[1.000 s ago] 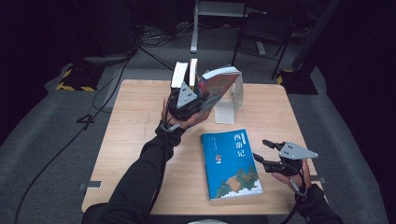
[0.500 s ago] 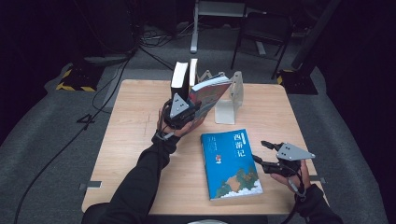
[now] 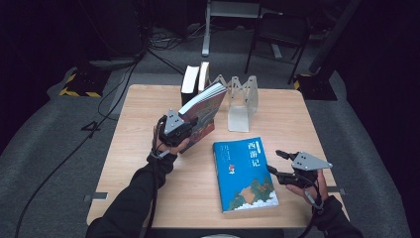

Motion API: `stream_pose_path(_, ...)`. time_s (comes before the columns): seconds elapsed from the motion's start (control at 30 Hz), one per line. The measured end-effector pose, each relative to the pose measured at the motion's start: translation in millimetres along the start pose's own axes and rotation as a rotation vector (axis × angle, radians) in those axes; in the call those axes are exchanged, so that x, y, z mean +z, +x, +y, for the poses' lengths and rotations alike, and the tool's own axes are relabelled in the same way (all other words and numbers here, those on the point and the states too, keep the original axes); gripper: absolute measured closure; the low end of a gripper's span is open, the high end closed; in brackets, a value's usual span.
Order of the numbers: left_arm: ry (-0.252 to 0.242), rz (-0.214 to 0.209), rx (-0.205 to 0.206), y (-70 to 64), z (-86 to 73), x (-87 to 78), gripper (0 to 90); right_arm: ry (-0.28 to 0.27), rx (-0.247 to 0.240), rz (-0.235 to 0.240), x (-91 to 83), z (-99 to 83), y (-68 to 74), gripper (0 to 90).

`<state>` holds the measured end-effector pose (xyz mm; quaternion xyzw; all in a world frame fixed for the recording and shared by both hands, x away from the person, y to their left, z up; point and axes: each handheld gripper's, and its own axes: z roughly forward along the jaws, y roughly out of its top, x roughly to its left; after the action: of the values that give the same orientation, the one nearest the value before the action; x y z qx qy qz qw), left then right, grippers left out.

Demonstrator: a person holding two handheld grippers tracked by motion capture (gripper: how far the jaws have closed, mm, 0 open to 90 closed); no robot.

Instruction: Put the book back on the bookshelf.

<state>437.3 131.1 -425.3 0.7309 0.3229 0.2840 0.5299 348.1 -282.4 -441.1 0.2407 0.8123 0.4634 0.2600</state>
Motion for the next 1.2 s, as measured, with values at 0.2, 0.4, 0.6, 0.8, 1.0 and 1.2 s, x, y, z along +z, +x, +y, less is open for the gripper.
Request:
stream_pose_path(0.2,-0.008,0.014,-0.037,-4.3,-3.6,3.2,72.7,-0.007,0.009,0.001,-1.1,-0.5,-1.2,36.0)
stream_pose_path(0.4,0.002,0.093,-0.08,-20.1,5.2,22.9,73.4,0.002,0.007,-0.001,0.5,-0.2,-0.7,36.3)
stream_pose_path(0.6,0.014,0.128,-0.099,-37.9,16.3,51.2,73.4,0.003,0.015,-0.003,-0.2,-1.6,-3.2,36.0)
stream_pose_path(0.8,0.016,0.167,-0.141,-46.6,23.3,70.9,73.2,0.004,0.017,-0.006,-1.1,-2.0,-3.6,36.0)
stream_pose_path(1.0,0.014,0.218,-0.199,-44.1,28.3,86.7,72.9,0.014,0.008,0.005,0.8,-1.9,-2.6,35.9)
stream_pose_path(1.2,0.016,0.23,-0.179,-43.0,29.5,93.9,71.2,0.026,0.011,0.001,1.7,-2.9,-4.2,35.9)
